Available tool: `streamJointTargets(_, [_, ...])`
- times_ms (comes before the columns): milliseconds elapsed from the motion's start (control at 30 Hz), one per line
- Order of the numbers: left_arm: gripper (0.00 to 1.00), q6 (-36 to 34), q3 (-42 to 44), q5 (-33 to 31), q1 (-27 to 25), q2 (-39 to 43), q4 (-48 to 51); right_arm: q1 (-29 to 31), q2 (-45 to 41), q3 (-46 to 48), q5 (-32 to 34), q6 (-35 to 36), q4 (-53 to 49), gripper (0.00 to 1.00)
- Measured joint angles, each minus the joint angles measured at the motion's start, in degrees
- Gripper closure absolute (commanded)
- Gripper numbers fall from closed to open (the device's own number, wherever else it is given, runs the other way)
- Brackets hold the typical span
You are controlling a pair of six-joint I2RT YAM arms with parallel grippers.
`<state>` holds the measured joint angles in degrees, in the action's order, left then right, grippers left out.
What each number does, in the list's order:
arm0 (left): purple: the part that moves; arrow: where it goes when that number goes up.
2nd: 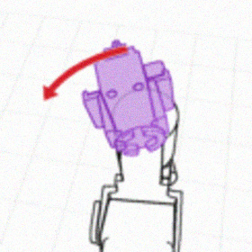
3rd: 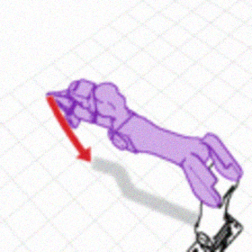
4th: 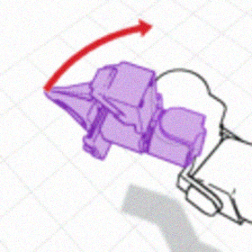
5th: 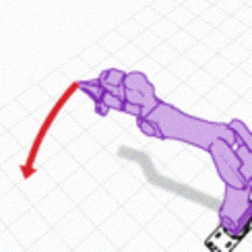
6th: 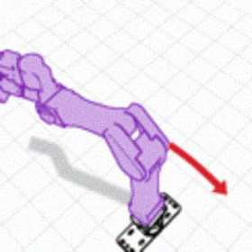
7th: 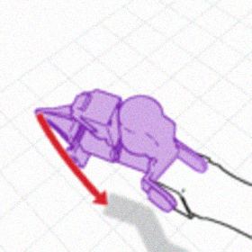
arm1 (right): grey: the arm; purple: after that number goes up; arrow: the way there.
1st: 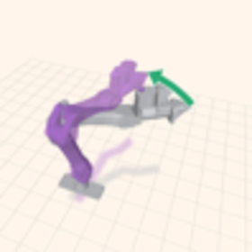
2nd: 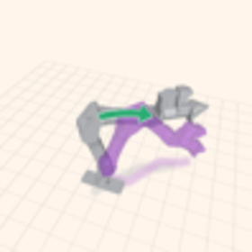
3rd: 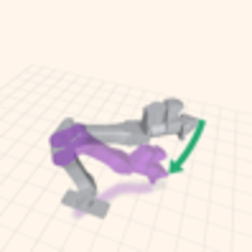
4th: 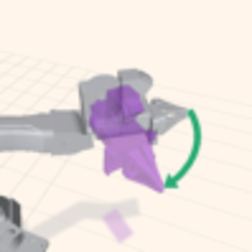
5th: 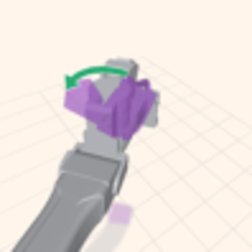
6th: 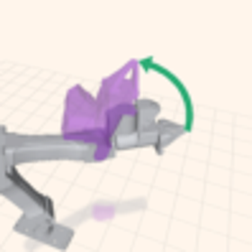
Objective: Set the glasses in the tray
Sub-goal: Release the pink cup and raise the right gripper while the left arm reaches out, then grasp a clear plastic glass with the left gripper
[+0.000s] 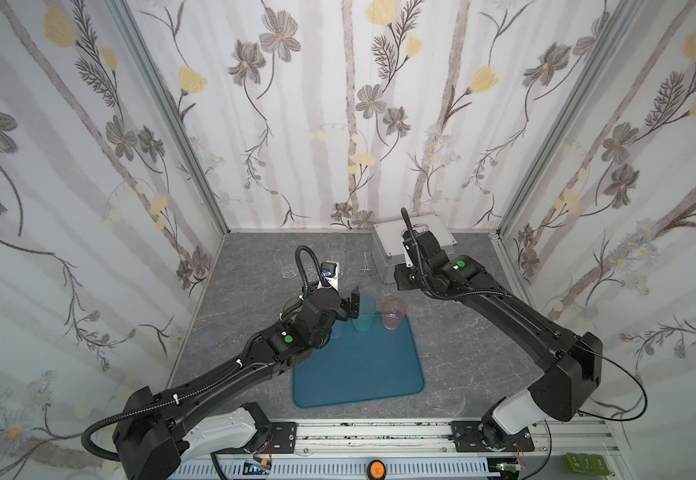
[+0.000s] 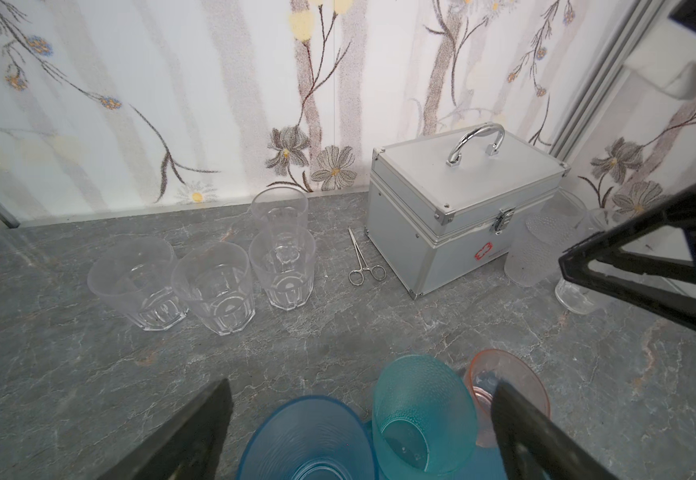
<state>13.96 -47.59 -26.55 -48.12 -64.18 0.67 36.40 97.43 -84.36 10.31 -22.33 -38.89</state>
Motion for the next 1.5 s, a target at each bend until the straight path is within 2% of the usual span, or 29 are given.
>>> streamJointTargets(267, [0.0,2.6,-0.28,3.76,5.7,0.39,0.07,-3.78,-1.01,2.36,0.81,-2.25,3.96,0.5])
streamJointTargets(433, [0.07,4.61,-0.57,7.5,13.22,1.01,0.5,-6.82,-0.74,2.51,-0.2,-2.69,4.48,0.5])
streamJointTargets(600, [0.11,5.16,-4.57,10.29,19.3,-3.39,4.74,-9.46,0.79,2.01,-2.29,-2.75,5.18,0.5])
streamJointTargets(833, [0.24,4.9,-8.98,16.22,31.19,-7.65,9.2,-12.68,3.87,-1.05,-4.57,-3.15,5.31,0.5])
streamJointTargets(967, [0.3,4.42,-13.09,22.91,38.93,-13.0,10.95,-12.68,5.53,-2.43,-6.51,-3.63,5.33,0.5])
streamJointTargets(1133, [0.31,3.78,-19.23,29.29,46.31,-21.79,13.35,-12.59,6.93,-3.39,-8.74,-4.22,5.46,0.49])
streamJointTargets(1267, [0.32,2.54,-24.24,32.96,48.72,-30.38,14.51,-12.35,7.43,-3.85,-10.25,-4.44,5.49,0.43])
streamJointTargets(1300, [0.32,2.49,-25.33,33.24,48.96,-32.3,14.82,-12.07,7.43,-3.85,-10.43,-4.44,5.49,0.39])
streamJointTargets(1500, [0.33,0.94,-34.62,33.4,49.4,-42.66,16.98,-10.32,7.28,-3.28,-11.91,-4.44,5.51,0.3])
